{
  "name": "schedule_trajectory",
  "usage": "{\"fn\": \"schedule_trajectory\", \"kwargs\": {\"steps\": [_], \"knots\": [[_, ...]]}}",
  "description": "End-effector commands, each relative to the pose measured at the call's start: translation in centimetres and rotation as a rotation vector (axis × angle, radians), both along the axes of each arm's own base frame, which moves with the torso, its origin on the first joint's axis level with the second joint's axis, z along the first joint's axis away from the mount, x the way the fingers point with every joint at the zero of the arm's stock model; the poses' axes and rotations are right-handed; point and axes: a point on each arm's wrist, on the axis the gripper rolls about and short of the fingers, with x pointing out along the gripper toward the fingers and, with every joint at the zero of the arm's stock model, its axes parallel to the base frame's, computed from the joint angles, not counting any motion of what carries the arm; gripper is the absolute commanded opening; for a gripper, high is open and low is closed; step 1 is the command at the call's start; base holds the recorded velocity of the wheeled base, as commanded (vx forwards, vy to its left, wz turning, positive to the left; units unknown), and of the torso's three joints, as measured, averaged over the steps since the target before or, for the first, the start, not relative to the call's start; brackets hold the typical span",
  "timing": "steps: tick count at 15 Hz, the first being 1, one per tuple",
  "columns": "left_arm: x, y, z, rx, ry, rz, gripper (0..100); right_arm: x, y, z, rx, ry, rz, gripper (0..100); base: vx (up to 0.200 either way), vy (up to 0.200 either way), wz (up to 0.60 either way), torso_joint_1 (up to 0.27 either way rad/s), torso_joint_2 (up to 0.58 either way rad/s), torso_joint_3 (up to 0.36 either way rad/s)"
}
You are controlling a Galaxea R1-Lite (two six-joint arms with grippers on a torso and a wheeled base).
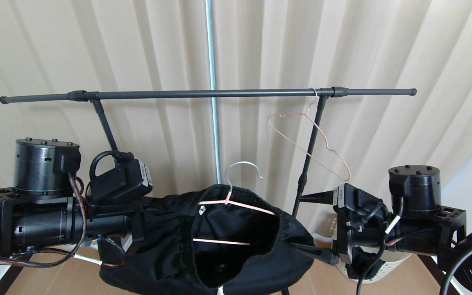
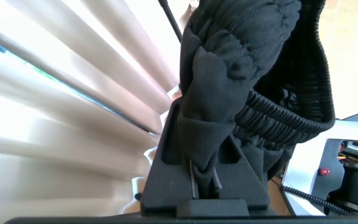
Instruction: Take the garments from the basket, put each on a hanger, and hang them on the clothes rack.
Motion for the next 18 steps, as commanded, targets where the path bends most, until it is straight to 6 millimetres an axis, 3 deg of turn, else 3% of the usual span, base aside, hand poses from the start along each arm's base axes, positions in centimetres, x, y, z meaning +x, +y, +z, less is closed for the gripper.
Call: {"fn": "schedule_trajectory", "kwargs": {"steps": [1,6,16,18], "knots": [[-0.3,0.2,0.2,-0.003,-0.008,0.003,0,0.1,0.0,-0.6,-0.010,0.014,0.002,100,0.000,0.000,0.00,0.000,0.00,0.000],[-0.9,1.4,0.5,-0.009,-0.023,0.044,0,-0.2,0.1,-0.9,-0.026,0.012,0.019,100,0.000,0.000,0.00,0.000,0.00,0.000],[-2.8,2.0,1.9,-0.067,-0.044,0.073,0,1.3,1.0,-5.0,-0.014,0.162,0.122,100,0.000,0.000,0.00,0.000,0.00,0.000],[-3.3,2.2,2.4,-0.096,-0.039,0.087,0,2.4,0.7,-6.2,-0.004,0.195,0.122,100,0.000,0.000,0.00,0.000,0.00,0.000]]}}
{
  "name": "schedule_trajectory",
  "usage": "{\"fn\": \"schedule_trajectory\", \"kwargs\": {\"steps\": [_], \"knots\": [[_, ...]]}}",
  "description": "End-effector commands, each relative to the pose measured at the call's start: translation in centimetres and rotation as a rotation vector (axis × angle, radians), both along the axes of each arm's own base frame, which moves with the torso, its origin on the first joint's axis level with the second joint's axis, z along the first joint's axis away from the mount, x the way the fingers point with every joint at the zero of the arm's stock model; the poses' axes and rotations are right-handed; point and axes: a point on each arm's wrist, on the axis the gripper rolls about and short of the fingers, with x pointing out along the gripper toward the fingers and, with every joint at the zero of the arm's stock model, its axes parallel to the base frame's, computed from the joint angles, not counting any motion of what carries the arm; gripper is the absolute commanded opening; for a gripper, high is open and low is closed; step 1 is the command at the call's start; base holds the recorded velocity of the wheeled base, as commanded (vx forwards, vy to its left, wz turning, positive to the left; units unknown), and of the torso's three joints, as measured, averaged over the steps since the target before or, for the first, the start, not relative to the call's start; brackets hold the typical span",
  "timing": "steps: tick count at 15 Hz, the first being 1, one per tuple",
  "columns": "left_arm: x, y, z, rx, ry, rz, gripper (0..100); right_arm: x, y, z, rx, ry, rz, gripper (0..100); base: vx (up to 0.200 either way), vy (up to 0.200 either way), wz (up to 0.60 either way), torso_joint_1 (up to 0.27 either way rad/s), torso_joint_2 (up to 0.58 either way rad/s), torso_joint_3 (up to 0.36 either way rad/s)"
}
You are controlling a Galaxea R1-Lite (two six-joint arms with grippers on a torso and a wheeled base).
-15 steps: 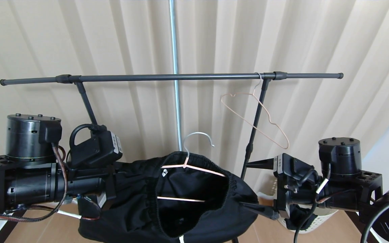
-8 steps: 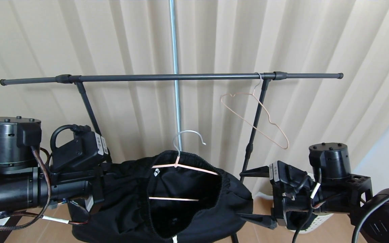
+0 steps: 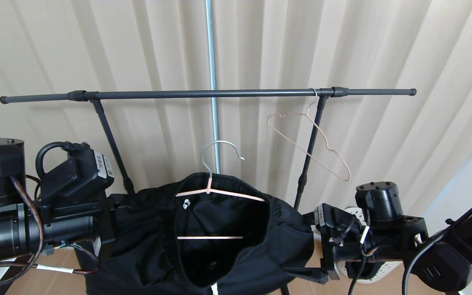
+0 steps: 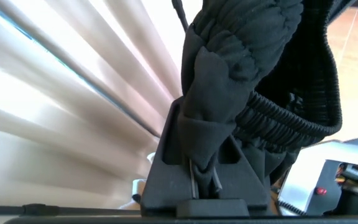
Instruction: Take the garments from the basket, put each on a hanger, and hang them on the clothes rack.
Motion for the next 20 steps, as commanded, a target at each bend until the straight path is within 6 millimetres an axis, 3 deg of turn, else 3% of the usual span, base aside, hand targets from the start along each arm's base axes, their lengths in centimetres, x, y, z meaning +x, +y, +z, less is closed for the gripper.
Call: {"fn": "schedule_trajectory", "kwargs": {"steps": [1,9,10,15,20], "knots": [[-0.4,0.1,0.4,-0.010,-0.017,0.002,0,0.9,-0.2,-1.3,0.001,0.032,-0.004,100,0.000,0.000,0.00,0.000,0.00,0.000],[-1.2,0.6,1.0,-0.087,0.027,0.053,0,2.3,-0.7,-3.0,0.042,0.002,-0.011,100,0.000,0.000,0.00,0.000,0.00,0.000],[-1.4,0.7,1.1,-0.094,0.025,0.060,0,2.3,-0.7,-3.0,0.044,-0.002,-0.011,0,0.000,0.000,0.00,0.000,0.00,0.000],[-2.7,1.9,1.7,-0.134,0.011,0.115,0,3.5,-3.1,-2.3,0.052,-0.035,-0.094,0,0.000,0.000,0.00,0.000,0.00,0.000],[-2.9,2.1,1.4,-0.136,0.021,0.128,0,3.5,-3.0,-2.2,0.052,-0.035,-0.091,0,0.000,0.000,0.00,0.000,0.00,0.000]]}}
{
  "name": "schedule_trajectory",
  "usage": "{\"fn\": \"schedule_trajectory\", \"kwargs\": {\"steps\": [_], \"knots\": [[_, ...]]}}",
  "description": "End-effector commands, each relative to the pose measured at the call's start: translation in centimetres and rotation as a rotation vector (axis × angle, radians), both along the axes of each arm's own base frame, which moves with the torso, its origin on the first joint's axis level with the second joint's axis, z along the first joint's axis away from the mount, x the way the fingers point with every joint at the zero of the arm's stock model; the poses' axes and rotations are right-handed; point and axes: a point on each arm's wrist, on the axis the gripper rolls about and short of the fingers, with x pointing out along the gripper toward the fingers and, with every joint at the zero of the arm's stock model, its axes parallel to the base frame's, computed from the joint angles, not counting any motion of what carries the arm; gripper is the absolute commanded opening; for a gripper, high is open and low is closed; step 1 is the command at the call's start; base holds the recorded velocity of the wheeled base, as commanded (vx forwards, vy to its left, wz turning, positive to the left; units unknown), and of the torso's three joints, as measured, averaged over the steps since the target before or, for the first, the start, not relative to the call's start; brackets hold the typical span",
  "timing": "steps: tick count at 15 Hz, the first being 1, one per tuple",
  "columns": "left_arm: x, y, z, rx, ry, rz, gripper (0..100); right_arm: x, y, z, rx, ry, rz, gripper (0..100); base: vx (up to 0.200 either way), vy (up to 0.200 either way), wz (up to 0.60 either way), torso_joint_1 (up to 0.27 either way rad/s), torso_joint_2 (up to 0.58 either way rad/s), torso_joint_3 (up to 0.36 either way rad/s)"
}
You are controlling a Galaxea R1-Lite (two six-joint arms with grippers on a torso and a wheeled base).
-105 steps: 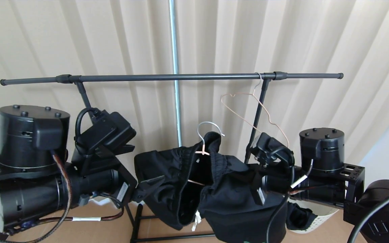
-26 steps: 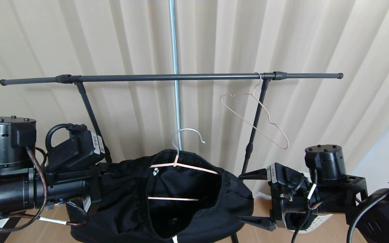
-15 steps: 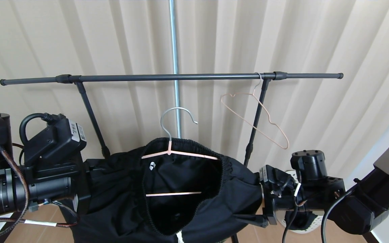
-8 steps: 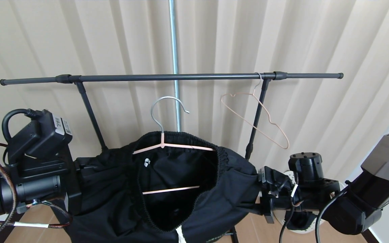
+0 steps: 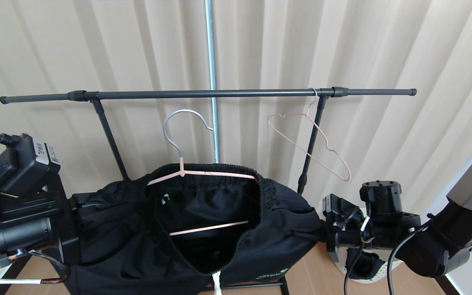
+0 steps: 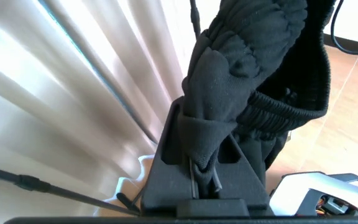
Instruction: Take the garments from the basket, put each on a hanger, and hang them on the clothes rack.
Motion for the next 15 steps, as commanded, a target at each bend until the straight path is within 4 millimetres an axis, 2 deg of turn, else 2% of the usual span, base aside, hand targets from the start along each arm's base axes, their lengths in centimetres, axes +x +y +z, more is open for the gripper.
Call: {"fn": "schedule_trajectory", "kwargs": {"steps": [1,2,3,8,11,15], "knots": [[0.0,0.0,0.1,-0.010,0.006,0.004,0,-0.2,0.1,0.2,0.000,0.000,0.002,0,0.000,0.000,0.00,0.000,0.00,0.000],[0.1,0.0,0.1,-0.026,0.022,0.012,0,-0.4,0.0,0.0,-0.005,-0.005,0.006,0,0.000,0.000,0.00,0.000,0.00,0.000],[0.1,0.0,0.1,-0.034,0.029,0.015,0,-0.5,0.0,0.0,-0.009,-0.013,0.012,100,0.000,0.000,0.00,0.000,0.00,0.000],[0.7,0.6,0.3,-0.039,0.030,0.062,0,-0.3,0.1,1.0,-0.004,-0.051,0.002,100,0.000,0.000,0.00,0.000,0.00,0.000],[3.5,1.3,0.5,-0.040,0.061,0.150,0,0.1,0.1,1.8,-0.035,-0.095,-0.064,100,0.000,0.000,0.00,0.000,0.00,0.000],[7.3,1.0,1.2,-0.092,0.113,0.272,0,0.7,0.0,2.9,-0.004,-0.144,-0.116,100,0.000,0.000,0.00,0.000,0.00,0.000]]}}
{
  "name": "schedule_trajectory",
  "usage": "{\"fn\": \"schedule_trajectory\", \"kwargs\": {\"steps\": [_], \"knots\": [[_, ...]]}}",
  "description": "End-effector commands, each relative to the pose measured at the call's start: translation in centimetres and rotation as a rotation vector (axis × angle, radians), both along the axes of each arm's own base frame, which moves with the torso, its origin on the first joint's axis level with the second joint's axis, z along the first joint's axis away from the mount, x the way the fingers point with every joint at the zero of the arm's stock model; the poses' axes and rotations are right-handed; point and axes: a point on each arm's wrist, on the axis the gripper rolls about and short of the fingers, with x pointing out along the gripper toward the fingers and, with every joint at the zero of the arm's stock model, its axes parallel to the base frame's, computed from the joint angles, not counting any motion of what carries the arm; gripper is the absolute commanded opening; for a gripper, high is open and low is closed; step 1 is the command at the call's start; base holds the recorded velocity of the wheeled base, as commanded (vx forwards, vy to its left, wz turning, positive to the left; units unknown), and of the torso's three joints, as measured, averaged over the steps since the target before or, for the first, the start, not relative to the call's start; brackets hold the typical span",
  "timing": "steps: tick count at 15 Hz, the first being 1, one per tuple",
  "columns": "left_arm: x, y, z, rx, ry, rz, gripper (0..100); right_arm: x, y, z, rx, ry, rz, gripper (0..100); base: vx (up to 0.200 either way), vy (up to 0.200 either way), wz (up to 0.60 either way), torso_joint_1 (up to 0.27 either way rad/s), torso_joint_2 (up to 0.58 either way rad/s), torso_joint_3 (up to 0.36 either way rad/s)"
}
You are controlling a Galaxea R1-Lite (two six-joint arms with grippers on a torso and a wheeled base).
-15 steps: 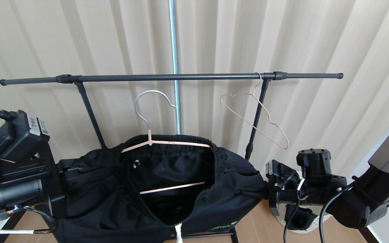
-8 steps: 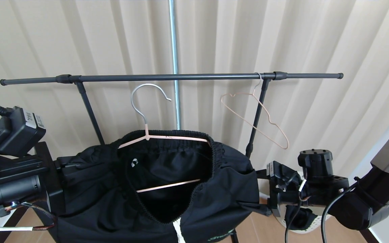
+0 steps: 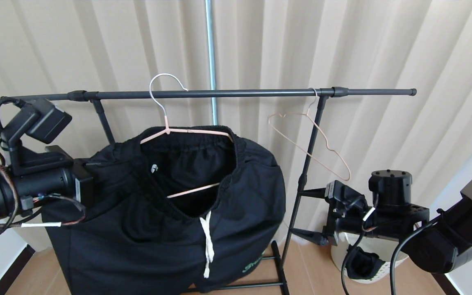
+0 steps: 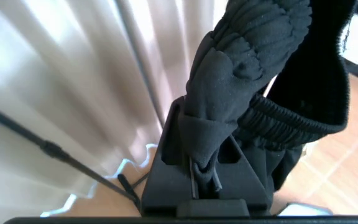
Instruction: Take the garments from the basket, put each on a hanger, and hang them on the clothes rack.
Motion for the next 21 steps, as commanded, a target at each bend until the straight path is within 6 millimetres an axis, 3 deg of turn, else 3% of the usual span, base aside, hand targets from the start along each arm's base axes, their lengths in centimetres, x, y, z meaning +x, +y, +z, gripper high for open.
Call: {"fn": "schedule_trajectory", "kwargs": {"steps": [1,4,7,12,21], "knots": [[2.8,-0.4,-0.8,-0.005,0.059,0.040,0,0.3,0.0,0.5,0.019,-0.005,-0.031,100,0.000,0.000,0.00,0.000,0.00,0.000],[4.7,-1.1,-1.5,0.008,0.087,0.074,0,0.7,0.2,1.2,0.075,-0.008,-0.082,100,0.000,0.000,0.00,0.000,0.00,0.000],[7.5,-3.1,-1.5,-0.042,0.125,0.165,0,1.1,0.3,2.2,0.139,-0.009,-0.155,100,0.000,0.000,0.00,0.000,0.00,0.000],[11.9,-6.7,-2.6,-0.108,0.140,0.157,0,1.1,0.3,2.6,0.144,-0.021,-0.155,100,0.000,0.000,0.00,0.000,0.00,0.000],[18.4,-9.1,-5.5,-0.120,0.047,0.277,0,1.0,0.3,2.8,0.147,-0.028,-0.154,100,0.000,0.000,0.00,0.000,0.00,0.000]]}}
